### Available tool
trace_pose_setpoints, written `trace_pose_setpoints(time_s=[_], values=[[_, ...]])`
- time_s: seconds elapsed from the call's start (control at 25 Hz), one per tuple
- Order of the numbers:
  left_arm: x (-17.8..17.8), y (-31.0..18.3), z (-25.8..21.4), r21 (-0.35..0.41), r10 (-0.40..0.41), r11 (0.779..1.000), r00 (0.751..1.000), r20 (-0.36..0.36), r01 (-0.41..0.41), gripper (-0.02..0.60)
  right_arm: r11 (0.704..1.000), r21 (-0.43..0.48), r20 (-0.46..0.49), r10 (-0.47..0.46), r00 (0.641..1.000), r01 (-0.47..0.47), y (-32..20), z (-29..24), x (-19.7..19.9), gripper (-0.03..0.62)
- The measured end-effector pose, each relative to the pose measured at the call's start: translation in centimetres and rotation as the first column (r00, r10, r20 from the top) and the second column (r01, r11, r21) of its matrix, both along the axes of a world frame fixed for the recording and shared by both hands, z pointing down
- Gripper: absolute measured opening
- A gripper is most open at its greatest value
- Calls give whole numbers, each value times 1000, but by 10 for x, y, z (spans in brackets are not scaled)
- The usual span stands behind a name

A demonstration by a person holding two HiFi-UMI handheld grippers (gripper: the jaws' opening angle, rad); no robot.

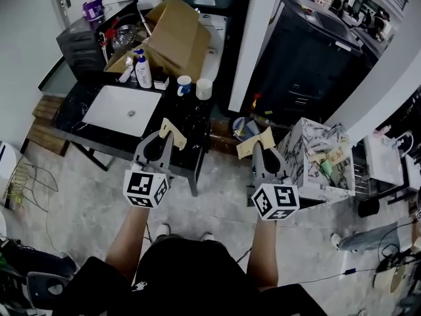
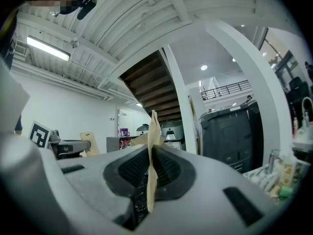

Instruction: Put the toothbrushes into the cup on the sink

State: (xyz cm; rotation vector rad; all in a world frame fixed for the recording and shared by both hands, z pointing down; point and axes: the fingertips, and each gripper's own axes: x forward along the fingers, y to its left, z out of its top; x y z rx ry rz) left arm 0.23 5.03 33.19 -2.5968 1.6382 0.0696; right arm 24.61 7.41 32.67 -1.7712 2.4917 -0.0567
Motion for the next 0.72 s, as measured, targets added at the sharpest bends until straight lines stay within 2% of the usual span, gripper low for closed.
trace_pose_setpoints(time_s=[0.72], values=[[-58,-46,-5,8,116,993,993,-24,-116,41,994,-1,-18,108,994,-108,-18,-8,-64,23]])
